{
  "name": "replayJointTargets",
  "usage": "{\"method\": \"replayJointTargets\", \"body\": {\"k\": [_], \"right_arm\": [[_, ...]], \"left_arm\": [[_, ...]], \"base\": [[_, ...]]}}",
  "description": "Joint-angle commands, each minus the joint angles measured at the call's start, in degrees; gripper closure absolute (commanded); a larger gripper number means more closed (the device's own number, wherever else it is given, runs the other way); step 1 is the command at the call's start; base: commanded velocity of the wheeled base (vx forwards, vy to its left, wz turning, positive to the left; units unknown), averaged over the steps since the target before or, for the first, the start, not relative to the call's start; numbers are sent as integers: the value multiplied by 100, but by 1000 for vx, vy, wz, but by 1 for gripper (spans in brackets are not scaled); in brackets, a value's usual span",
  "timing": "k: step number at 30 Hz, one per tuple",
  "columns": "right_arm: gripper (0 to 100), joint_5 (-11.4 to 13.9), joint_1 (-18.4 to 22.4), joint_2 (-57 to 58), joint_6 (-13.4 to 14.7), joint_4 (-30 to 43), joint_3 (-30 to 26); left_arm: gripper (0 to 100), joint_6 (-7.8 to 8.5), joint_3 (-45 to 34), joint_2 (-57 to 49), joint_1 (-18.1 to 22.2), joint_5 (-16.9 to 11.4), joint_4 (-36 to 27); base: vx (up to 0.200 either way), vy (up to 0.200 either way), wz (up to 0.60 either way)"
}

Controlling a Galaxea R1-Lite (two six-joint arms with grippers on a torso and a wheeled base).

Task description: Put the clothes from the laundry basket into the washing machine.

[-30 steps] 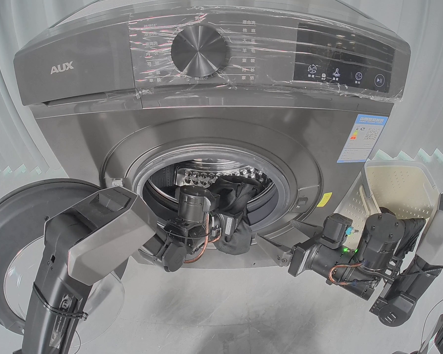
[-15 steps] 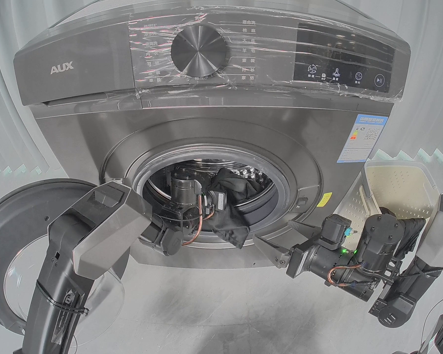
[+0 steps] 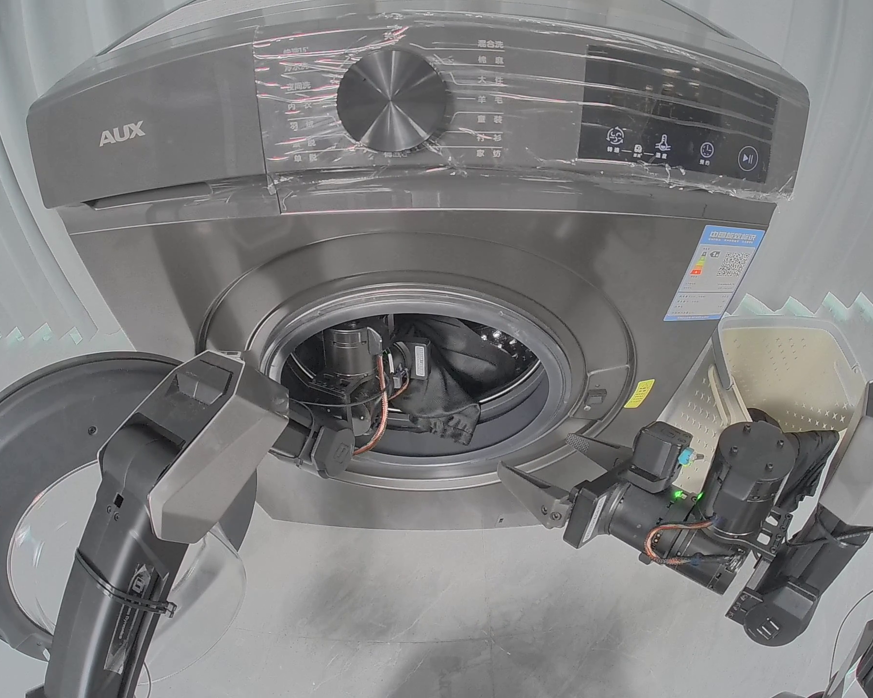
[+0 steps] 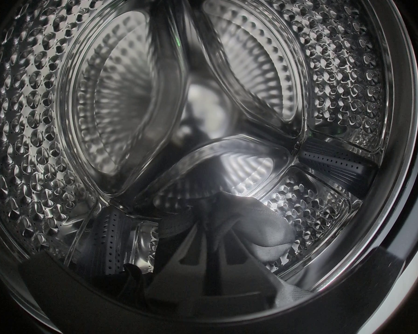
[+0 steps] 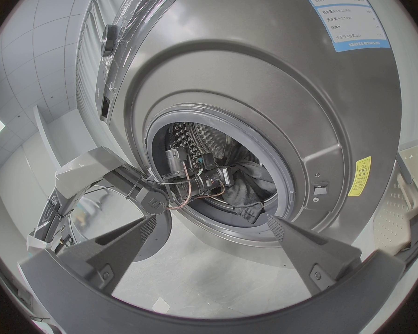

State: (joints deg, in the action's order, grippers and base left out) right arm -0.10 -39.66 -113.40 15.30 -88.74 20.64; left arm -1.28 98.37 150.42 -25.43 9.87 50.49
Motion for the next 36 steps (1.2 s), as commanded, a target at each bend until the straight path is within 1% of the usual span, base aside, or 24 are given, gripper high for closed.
{"method": "replayJointTargets", "body": {"k": [1, 2, 5, 9, 10, 11, 12, 14, 25, 29, 30, 36], "right_arm": [[0, 1, 2, -16, -1, -3, 10], [0, 1, -7, -16, -1, -3, 10], [0, 1, 2, -16, -1, -3, 19], [0, 1, 2, -16, -1, -3, 2], [0, 1, 2, -16, -1, -3, 2], [0, 1, -7, -7, -1, -3, 2], [0, 1, -7, -7, -1, -3, 2], [0, 1, -7, -7, -1, -3, 2], [0, 1, -16, -16, -1, -3, 2], [0, 1, -16, -16, -1, -3, 2], [0, 1, -16, -16, -1, -3, 2], [0, 1, -25, -16, -1, -3, 2]], "left_arm": [[0, -13, -10, -21, -6, -3, 13], [0, -57, -46, -30, -41, 6, 22], [0, -48, -309, -109, -103, -21, 66], [0, -39, -916, -303, -252, -188, 57], [0, -39, -916, -303, -252, -188, 57], [0, -48, -1206, -373, -340, -355, 66], [0, -48, -1346, -382, -357, -434, 83], [0, -48, -1513, -373, -393, -469, 110], [0, 14, -1496, -127, -401, -443, 171], [0, 93, -1452, -74, -384, -443, 180], [100, 93, -1443, -74, -384, -443, 180], [100, 102, -1496, -57, -401, -425, 180]], "base": [[0, 0, 0], [0, 0, 0], [0, 0, 0], [0, 0, 0], [0, 0, 0], [0, 0, 0], [0, 0, 0], [0, 0, 0], [0, 0, 0], [0, 0, 0], [0, 0, 0], [0, 0, 0]]}}
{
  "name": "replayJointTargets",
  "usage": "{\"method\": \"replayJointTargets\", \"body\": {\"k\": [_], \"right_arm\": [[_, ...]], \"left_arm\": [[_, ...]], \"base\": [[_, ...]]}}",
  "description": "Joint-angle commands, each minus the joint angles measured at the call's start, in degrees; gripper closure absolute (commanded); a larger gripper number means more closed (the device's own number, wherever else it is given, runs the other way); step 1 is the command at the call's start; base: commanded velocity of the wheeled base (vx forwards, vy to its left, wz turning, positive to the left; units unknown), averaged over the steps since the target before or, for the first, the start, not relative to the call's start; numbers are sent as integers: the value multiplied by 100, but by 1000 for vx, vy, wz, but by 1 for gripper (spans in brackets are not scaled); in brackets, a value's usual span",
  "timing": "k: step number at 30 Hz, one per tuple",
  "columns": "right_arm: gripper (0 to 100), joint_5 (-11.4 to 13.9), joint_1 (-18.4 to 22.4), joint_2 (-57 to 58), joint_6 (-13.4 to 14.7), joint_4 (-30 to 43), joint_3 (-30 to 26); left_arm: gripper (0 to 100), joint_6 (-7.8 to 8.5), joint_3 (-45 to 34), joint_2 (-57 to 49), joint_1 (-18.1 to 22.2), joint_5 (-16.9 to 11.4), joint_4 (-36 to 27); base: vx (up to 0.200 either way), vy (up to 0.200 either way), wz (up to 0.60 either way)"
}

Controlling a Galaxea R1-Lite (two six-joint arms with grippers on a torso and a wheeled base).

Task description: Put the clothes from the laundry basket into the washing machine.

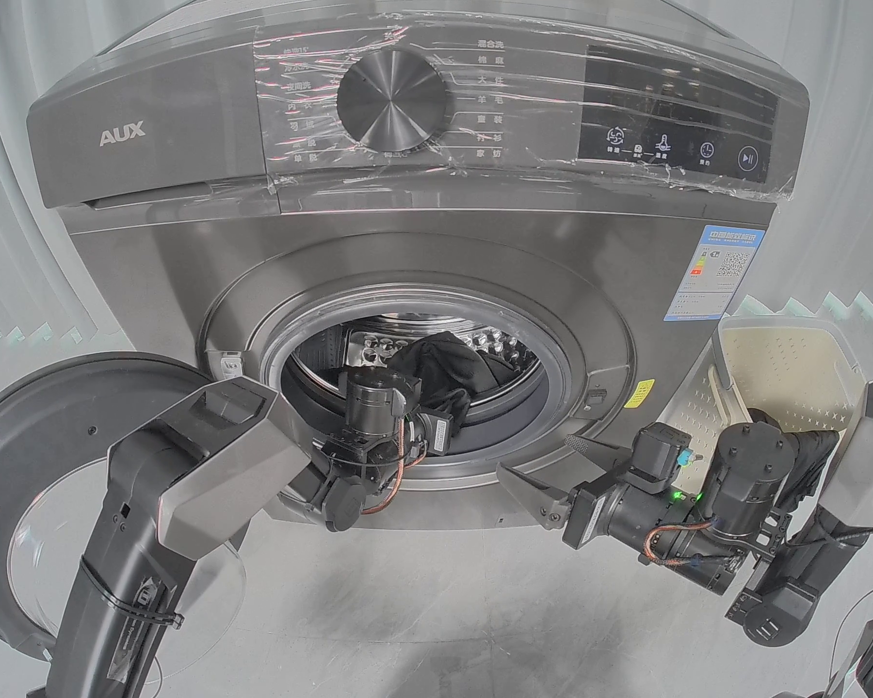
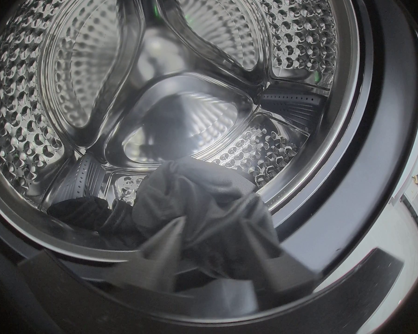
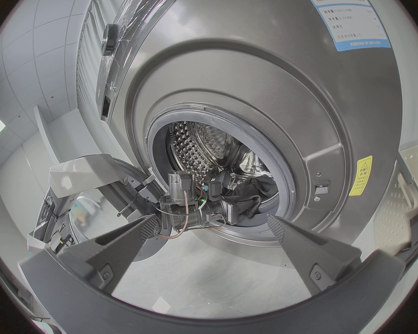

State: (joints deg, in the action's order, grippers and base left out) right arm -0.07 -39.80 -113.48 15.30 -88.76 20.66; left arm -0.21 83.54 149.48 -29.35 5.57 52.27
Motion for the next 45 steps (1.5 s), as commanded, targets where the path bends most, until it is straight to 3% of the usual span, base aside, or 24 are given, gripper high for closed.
{"method": "replayJointTargets", "body": {"k": [1, 7, 13, 19, 26, 35, 36, 42, 44, 45], "right_arm": [[0, -1, -10, -7, -1, -1, -1], [0, -1, -10, -7, -1, -1, 8], [0, -1, -10, -7, -1, -1, 17], [0, -1, -10, -7, -1, -1, 17], [0, -1, -1, 2, -1, -1, -1], [0, -1, -1, -7, -1, -1, -1], [0, -1, -1, -7, -1, -1, -1], [0, -1, -1, -16, -1, -1, 8], [0, -1, -1, -16, -1, -1, 8], [0, -1, 8, -16, -1, -1, 8]], "left_arm": [[100, 3, -5, 37, -18, 14, 2], [100, 117, 162, 81, 9, 41, 20], [100, 144, 1147, 362, 185, 164, -7], [100, 548, 1876, 661, 387, 199, -112], [100, 548, 2817, 1092, 606, 234, -235], [100, 557, 2799, 1057, 659, 260, -262], [0, 539, 2843, 1066, 650, 260, -262], [0, 495, 2474, 802, 545, 269, -244], [0, 504, 2166, 609, 439, 269, -235], [0, 522, 1621, 301, 255, 269, -244]], "base": [[0, 0, 0], [0, 0, 0], [0, 0, 0], [0, 0, 0], [0, 0, 0], [0, 0, 0], [0, 0, 0], [0, 0, 0], [0, 0, 0], [0, 0, 0]]}}
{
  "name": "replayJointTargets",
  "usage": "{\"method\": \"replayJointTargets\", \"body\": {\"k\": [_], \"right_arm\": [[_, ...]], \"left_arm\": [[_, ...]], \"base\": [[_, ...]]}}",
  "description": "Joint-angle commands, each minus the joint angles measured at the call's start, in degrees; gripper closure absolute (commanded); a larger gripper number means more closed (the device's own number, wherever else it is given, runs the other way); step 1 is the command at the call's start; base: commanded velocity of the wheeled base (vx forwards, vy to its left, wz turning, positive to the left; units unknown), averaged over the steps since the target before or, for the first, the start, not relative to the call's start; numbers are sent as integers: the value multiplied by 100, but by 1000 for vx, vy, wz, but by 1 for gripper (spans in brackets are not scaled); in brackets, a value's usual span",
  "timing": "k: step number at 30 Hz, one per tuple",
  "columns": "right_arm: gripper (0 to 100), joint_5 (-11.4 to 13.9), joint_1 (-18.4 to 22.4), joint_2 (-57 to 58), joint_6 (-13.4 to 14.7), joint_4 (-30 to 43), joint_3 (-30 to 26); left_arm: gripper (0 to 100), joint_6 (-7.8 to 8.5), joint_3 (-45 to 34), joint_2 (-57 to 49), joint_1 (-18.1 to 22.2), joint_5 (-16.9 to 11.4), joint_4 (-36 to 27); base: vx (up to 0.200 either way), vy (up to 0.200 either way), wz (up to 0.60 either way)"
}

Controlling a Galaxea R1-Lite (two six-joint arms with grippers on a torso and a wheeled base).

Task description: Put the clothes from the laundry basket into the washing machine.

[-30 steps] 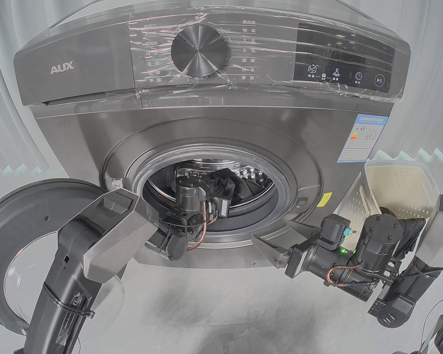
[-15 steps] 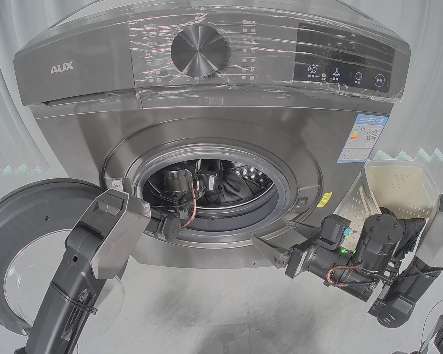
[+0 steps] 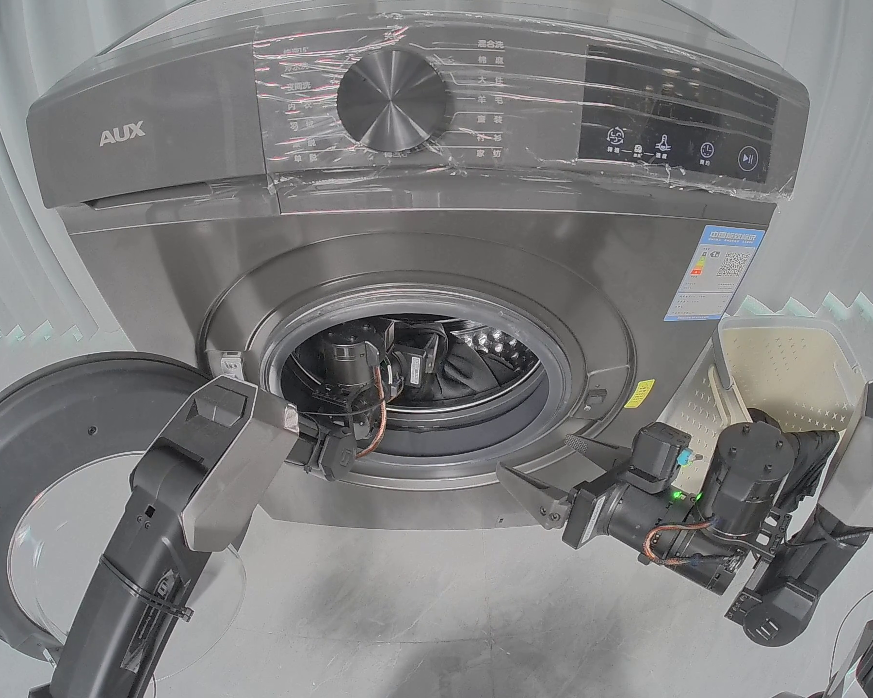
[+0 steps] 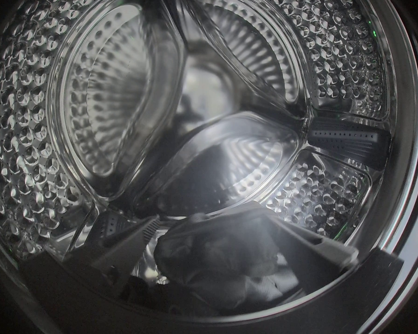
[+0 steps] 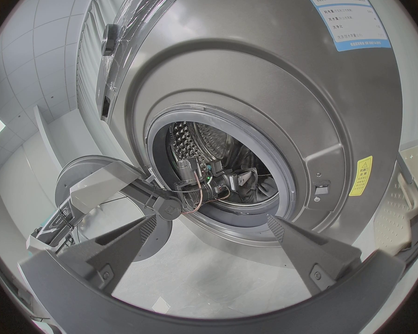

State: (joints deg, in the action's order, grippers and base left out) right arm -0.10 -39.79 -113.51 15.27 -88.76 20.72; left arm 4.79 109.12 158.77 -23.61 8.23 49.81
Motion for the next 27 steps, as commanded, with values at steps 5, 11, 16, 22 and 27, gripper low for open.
{"method": "replayJointTargets", "body": {"k": [5, 11, 16, 22, 27], "right_arm": [[0, 1, -2, -14, 2, -1, -16], [0, 1, -11, -49, 2, -1, -16], [0, 1, -2, -84, 2, -10, -25], [0, 1, 6, -75, 2, -10, -33], [0, 1, 33, -75, 2, -10, -42]], "left_arm": [[0, 101, -2017, -1173, -645, 12, 125], [0, 461, -3107, -1586, -812, 12, 635], [0, 426, -3634, -2078, -1066, 3, 811], [0, 356, -4417, -2676, -1295, -23, 1092], [0, 180, -5700, -3230, -1453, -14, 1901]], "base": [[0, 0, 0], [0, 0, 0], [0, 0, 0], [0, 0, 0], [0, 0, 0]]}}
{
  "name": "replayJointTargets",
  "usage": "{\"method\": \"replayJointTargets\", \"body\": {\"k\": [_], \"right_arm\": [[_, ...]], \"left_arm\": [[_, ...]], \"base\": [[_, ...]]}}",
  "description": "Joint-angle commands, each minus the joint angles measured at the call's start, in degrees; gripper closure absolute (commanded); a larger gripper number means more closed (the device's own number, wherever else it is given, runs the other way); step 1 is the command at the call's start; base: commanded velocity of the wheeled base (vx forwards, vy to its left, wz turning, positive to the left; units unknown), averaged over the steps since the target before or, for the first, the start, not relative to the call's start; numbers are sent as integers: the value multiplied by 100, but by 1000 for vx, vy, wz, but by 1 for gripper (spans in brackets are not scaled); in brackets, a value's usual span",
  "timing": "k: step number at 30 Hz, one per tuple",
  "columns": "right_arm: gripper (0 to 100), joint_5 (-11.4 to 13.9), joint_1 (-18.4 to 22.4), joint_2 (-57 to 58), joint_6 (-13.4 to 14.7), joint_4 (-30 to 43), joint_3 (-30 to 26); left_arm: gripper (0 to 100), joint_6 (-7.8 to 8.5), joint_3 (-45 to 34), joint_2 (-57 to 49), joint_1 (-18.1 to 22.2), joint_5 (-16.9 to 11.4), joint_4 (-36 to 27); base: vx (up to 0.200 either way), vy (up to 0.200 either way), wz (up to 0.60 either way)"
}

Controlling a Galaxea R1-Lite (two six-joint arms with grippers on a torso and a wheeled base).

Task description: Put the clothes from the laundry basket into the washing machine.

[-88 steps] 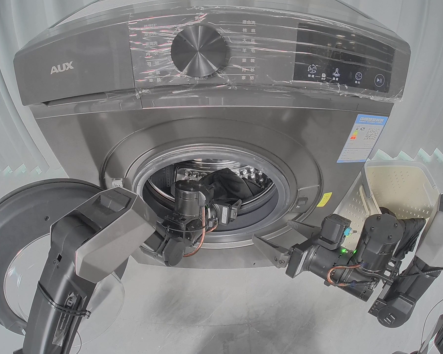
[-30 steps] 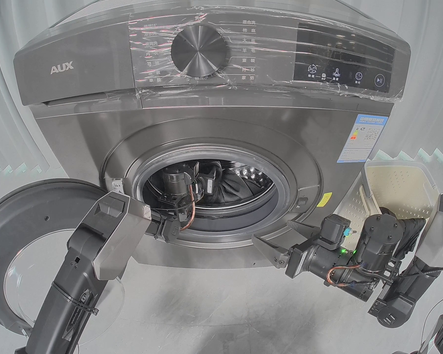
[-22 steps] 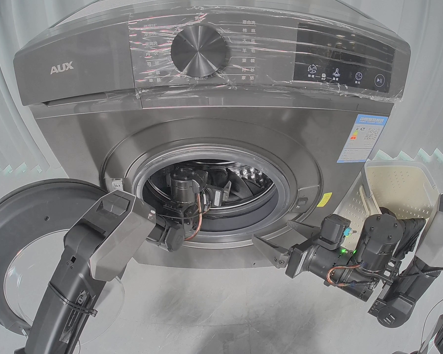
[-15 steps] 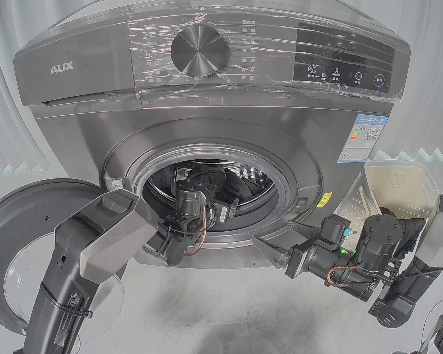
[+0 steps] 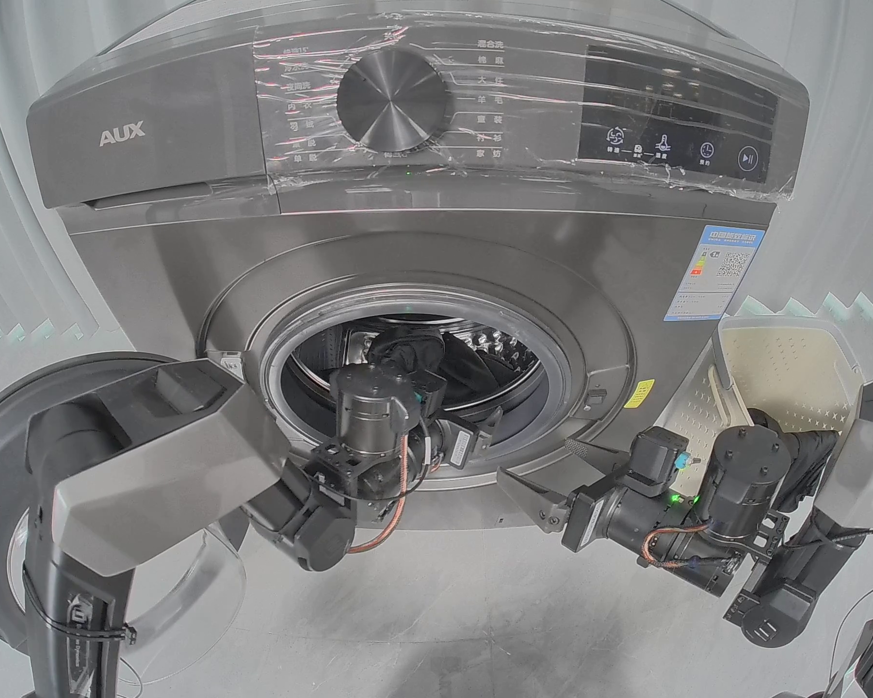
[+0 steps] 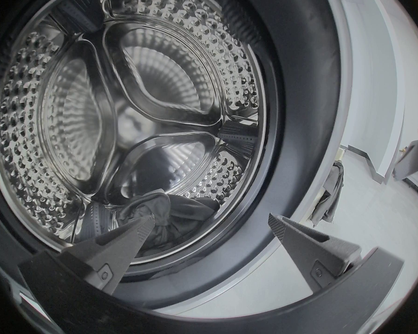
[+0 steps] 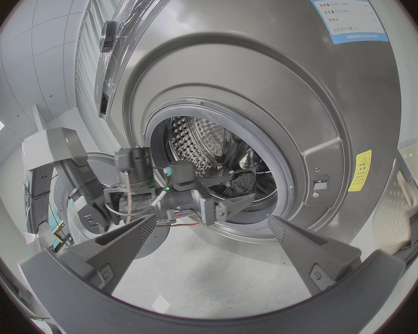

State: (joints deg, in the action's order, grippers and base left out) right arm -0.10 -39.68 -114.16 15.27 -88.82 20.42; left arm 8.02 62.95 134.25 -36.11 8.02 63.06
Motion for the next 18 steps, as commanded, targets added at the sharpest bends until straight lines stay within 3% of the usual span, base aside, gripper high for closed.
{"method": "replayJointTargets", "body": {"k": [1, 3, 6, 7, 9, 10, 11, 14, 18], "right_arm": [[0, 1, 22, -9, 2, -4, -20], [0, 1, 13, -1, 2, 5, -29], [0, -8, 13, 35, 2, -4, -73], [0, 1, 13, 52, -7, 5, -117], [0, -8, 13, 87, -16, 5, -152], [0, -8, 13, 87, -16, 5, -152], [0, -25, 13, 175, -33, 14, -223], [0, -61, 4, 298, -77, 14, -363], [0, -333, 4, 580, -209, 23, -548]], "left_arm": [[0, -204, -1338, -901, -239, 6, 725], [0, -257, -1584, -1042, -256, 6, 857], [0, -521, -2120, -1534, -335, 6, 1077], [0, -758, -2384, -1815, -371, 6, 1138], [0, -987, -2700, -2175, -432, 15, 1191], [0, -987, -2700, -2175, -432, 15, 1191], [0, -1171, -3122, -2633, -458, 15, 1208], [0, -1303, -3720, -3248, -467, 24, 1217], [0, -1426, -4687, -4188, -423, 42, 1208]], "base": [[0, 0, 0], [0, 0, 0], [0, 0, 0], [0, 0, 0], [0, 0, 0], [0, 0, 0], [0, 0, 0], [0, 0, 0], [0, 0, 0]]}}
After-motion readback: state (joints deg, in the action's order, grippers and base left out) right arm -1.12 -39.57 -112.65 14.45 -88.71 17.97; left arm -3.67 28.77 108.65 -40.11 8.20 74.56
